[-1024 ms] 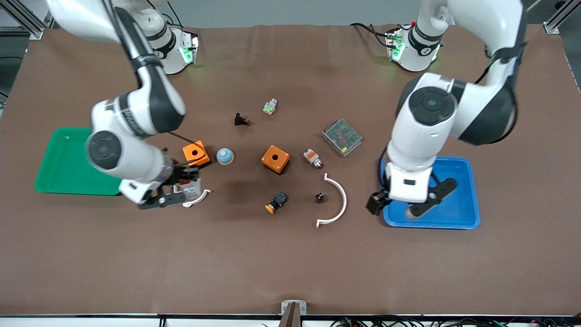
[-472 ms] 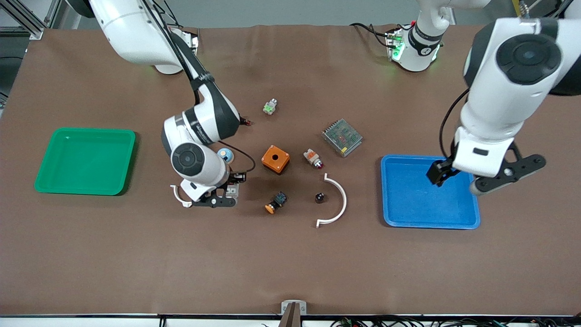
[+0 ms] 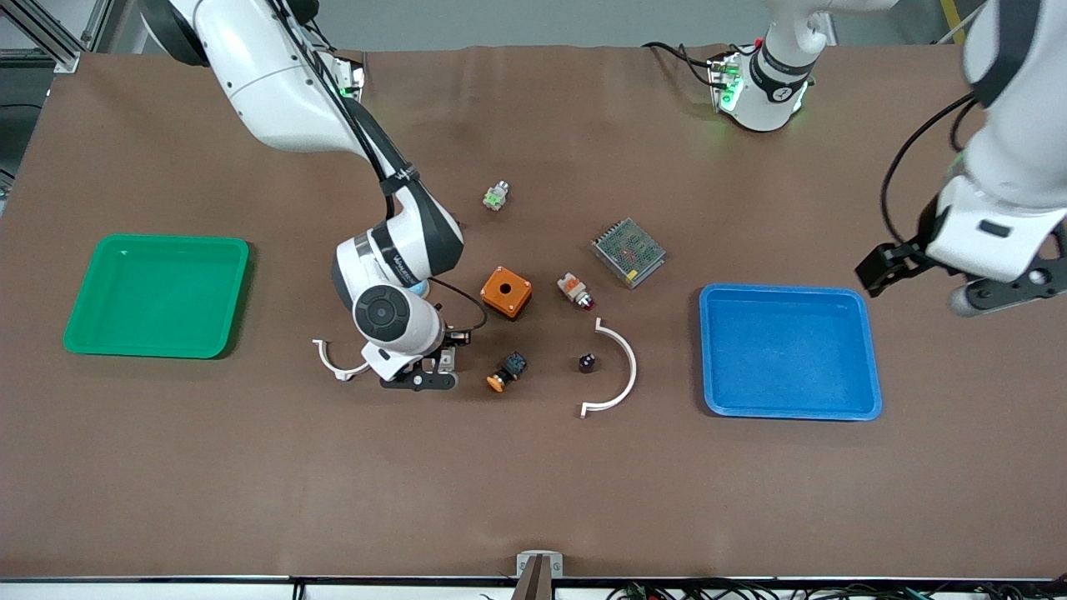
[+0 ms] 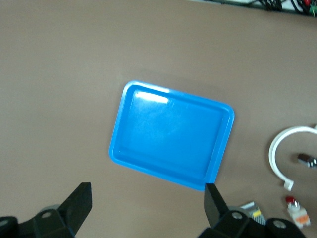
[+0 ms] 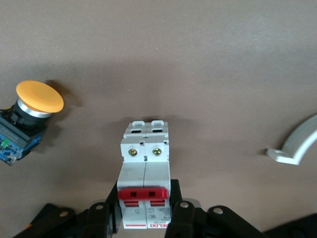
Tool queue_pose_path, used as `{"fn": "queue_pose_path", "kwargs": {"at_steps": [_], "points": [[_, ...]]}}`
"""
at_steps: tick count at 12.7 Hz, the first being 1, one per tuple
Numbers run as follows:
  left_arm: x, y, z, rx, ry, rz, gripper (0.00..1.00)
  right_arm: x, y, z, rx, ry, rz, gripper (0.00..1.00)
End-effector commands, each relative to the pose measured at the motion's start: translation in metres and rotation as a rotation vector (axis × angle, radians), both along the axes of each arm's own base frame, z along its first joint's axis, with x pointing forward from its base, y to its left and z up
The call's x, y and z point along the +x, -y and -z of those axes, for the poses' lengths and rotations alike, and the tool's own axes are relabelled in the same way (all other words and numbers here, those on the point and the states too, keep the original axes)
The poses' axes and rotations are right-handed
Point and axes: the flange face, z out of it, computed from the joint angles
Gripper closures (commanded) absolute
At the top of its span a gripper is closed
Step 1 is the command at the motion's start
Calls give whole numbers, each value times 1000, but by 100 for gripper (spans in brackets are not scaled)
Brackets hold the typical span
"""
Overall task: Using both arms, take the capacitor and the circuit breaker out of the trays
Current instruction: 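Raise the left gripper away while the right gripper carries the breaker toward the orange box, then lower the breaker beside the orange box and open the right gripper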
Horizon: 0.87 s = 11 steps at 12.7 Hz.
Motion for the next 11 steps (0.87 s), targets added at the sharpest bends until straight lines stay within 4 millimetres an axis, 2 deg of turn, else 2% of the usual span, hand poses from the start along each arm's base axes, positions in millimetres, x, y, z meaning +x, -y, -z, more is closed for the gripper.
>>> {"fn": "queue_pose_path", "kwargs": {"at_steps": [1,2,4,6,8,10,11], "points": [[-27,-28,-7,-71,-45,34,0,6,-3,1,1,11,19,53],[-34,-29,-9,-78,-64,45,0,7,-2,-1,-2,13,13,1],[-45,-40,-10,-115,-74,43,0,10,-2,-21,-1,37,9,0],[-58,-48,-13,-151,-76,40,0,18,9,-56,7,71,17,0],[-70,-44,-17,-148,-68,48,0,25,20,-129,-11,155,2,0],[-69,-44,-18,-148,-63,55,0,28,36,-182,-67,222,-26,0],[-69,-42,-18,-147,-62,59,0,31,50,-204,-66,240,-8,0]]}}
